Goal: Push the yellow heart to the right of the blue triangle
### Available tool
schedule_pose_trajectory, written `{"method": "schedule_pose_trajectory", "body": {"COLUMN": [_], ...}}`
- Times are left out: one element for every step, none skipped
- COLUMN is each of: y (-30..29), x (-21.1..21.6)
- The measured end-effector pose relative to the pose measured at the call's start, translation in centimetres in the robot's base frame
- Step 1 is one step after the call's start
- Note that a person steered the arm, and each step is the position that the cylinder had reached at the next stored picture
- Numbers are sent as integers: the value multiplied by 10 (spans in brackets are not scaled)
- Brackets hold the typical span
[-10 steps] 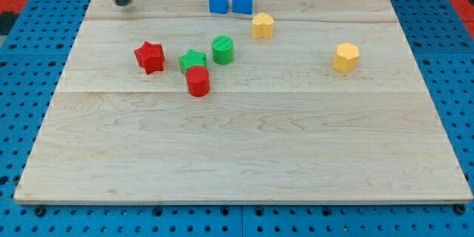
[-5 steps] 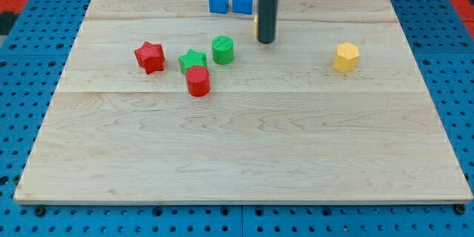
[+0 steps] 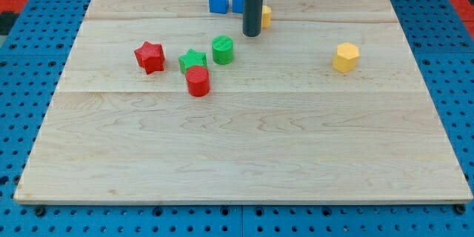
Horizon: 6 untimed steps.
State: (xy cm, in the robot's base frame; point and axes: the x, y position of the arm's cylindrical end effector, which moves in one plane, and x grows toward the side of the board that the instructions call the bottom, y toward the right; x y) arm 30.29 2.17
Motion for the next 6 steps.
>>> {"method": "schedule_pose_trajectory", "body": {"y": [2, 7, 8, 12, 34, 71], "x": [-9, -23, -32, -43, -43, -22]}}
